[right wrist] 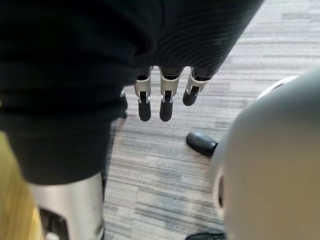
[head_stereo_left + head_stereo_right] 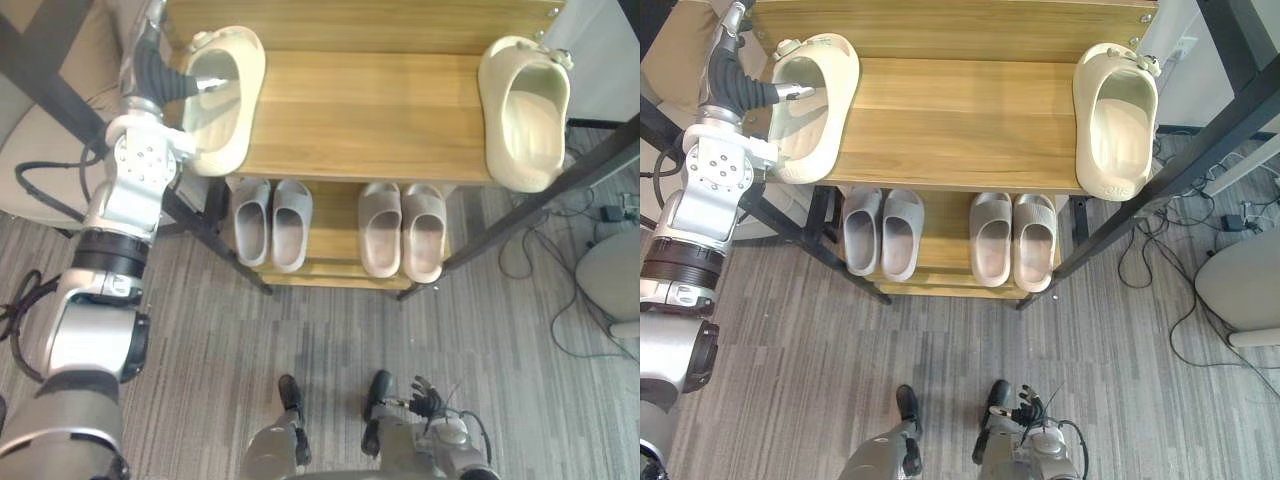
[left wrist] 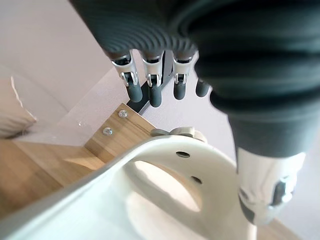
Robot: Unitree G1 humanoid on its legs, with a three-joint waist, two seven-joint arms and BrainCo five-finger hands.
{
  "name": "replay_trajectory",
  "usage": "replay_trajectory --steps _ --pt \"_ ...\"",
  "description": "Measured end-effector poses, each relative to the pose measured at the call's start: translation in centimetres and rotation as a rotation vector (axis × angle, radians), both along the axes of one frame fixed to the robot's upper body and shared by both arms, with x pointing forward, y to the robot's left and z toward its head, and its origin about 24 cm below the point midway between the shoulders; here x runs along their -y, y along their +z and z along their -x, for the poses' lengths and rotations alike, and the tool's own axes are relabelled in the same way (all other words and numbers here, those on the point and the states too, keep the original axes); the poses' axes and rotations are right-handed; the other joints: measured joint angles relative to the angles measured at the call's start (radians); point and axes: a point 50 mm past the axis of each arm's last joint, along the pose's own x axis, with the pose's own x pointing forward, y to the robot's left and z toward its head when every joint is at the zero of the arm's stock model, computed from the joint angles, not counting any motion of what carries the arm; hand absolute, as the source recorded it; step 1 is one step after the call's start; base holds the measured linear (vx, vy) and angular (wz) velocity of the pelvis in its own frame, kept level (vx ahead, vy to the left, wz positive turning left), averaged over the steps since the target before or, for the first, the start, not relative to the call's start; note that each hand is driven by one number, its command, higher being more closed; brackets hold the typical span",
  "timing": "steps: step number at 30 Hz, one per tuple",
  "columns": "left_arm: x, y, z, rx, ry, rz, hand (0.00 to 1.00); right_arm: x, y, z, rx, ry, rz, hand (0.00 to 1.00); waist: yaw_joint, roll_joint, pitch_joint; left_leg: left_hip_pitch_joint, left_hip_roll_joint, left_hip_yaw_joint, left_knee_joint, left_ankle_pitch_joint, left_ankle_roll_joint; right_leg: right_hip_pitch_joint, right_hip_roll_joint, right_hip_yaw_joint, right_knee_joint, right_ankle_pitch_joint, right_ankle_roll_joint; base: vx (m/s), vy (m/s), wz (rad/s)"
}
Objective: Organize the slippers on the shoe rack
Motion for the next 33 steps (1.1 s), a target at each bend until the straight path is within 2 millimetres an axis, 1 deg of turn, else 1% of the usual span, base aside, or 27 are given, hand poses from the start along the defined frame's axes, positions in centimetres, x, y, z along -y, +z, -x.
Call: replay_trajectory --steps 3,6,9,10,11,13,17,22,25,30,33 --pt "-0.1 1.0 -0.1 0.013 0.017 -0.025 0.0 -0.1 0.1 -0.3 0.009 -0.009 -0.01 0.0 0.001 0.002 0.007 -0.016 0.004 -0.001 -0.001 0.011 -0.003 -0.016 0.004 -0.001 0.002 0.007 -0.009 -0.04 -0.016 0.0" --pt "-0.5 1.3 -0.5 -0.016 0.056 -0.02 0.0 -0.1 0.2 -0.5 0.017 -0.015 -0.02 0.0 0.0 0.005 0.015 -0.016 0.009 -0.001 -0.003 0.018 -0.003 -0.018 0.008 0.0 0.003 0.01 -0.014 -0.06 -0.016 -0.01" --pt "-1.1 2.4 -0.5 -0.013 0.091 -0.039 0.0 -0.3 0.5 -1.2 0.034 -0.019 -0.031 0.0 -0.006 0.007 0.034 -0.02 0.009 0.0 -0.021 0.031 -0.002 -0.032 0.009 0.002 0.004 0.012 -0.019 -0.08 -0.003 -0.03" --pt "-1.2 3.1 -0.5 -0.017 0.108 -0.071 0.0 -0.3 0.7 -1.5 0.043 -0.018 -0.034 0.0 -0.009 0.008 0.042 -0.021 0.008 0.0 -0.035 0.042 -0.004 -0.04 0.01 0.003 0.004 0.014 -0.022 -0.07 0.008 -0.03" --pt "-1.3 3.5 -0.4 -0.014 0.119 -0.083 1.0 -0.4 0.7 -1.7 0.049 -0.029 -0.045 0.0 -0.011 0.007 0.046 -0.027 0.008 0.0 -0.037 0.048 -0.001 -0.047 0.011 0.003 0.005 0.017 -0.026 -0.07 0.009 0.0" --pt "-1.6 4.0 -0.4 -0.017 0.139 -0.099 1.0 -0.4 0.9 -1.8 0.058 -0.028 -0.049 0.0 -0.016 0.007 0.047 -0.036 0.008 0.003 -0.037 0.052 0.0 -0.058 0.011 0.006 0.004 0.024 -0.029 -0.06 0.013 -0.07" --pt "-3.1 4.5 -0.2 -0.048 0.214 -0.157 1.0 -0.7 1.3 -2.5 0.086 -0.015 -0.056 0.0 -0.029 0.005 0.051 -0.042 0.007 0.024 -0.037 0.055 0.002 -0.068 0.014 0.026 -0.013 0.046 -0.026 -0.05 0.019 -0.12" --pt "-3.9 5.8 0.2 -0.03 0.262 -0.153 1.0 -0.7 1.3 -2.5 0.088 -0.026 -0.066 0.0 -0.037 0.003 0.053 -0.05 0.006 0.031 -0.037 0.057 0.002 -0.068 0.018 0.034 -0.042 0.067 -0.027 -0.01 0.022 -0.04" --pt "-3.9 6.1 0.3 -0.024 0.264 -0.149 1.0 -0.7 1.3 -2.5 0.089 -0.038 -0.077 0.0 -0.039 0.003 0.053 -0.048 0.006 0.033 -0.037 0.059 0.001 -0.067 0.019 0.034 -0.043 0.07 -0.028 0.01 0.024 -0.02" --pt "-3.7 6.0 0.2 -0.029 0.261 -0.141 1.0 -0.9 1.3 -2.5 0.089 -0.026 -0.078 0.0 -0.041 0.003 0.053 -0.042 0.005 0.03 -0.037 0.059 0.001 -0.056 0.019 0.03 -0.045 0.07 -0.028 -0.01 0.039 0.03" --pt "-2.8 5.5 -0.4 -0.043 0.231 -0.111 1.0 -1.1 1.1 -2.2 0.08 -0.023 -0.081 0.0 -0.043 0.002 0.053 -0.022 0.005 0.019 -0.037 0.058 0.001 -0.026 0.02 0.019 -0.055 0.07 -0.028 -0.01 0.038 0.1"
